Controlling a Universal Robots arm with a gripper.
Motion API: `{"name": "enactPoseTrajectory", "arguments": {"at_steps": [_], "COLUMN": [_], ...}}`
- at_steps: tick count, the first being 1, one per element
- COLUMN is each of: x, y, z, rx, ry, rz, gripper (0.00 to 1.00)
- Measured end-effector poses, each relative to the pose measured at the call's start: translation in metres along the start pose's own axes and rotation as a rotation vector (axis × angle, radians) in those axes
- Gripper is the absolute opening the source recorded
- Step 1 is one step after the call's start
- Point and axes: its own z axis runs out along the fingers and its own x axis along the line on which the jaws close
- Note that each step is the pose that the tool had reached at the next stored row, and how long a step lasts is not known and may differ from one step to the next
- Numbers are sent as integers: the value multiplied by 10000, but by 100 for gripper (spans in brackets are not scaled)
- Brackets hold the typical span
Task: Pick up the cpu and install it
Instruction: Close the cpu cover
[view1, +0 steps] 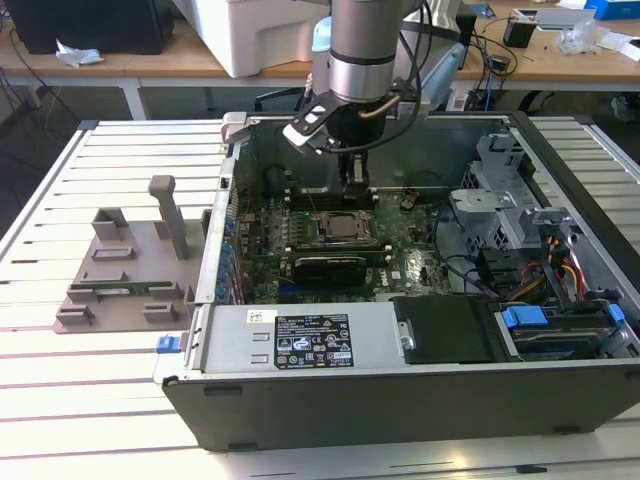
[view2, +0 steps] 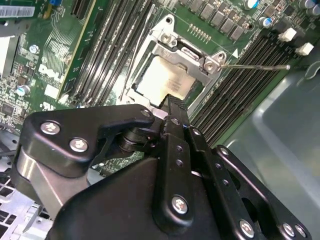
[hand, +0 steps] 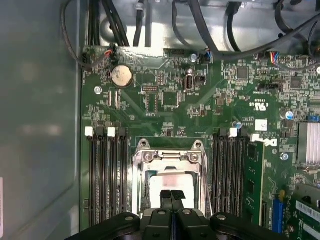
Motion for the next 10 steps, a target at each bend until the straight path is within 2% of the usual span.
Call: {"name": "enactPoseTrajectory", "arguments": {"at_steps": [10], "x": [10], "y": [-200], "z": [166], "rx": [1], "ry": [-2], "rz": [0], "gripper": [11]}}
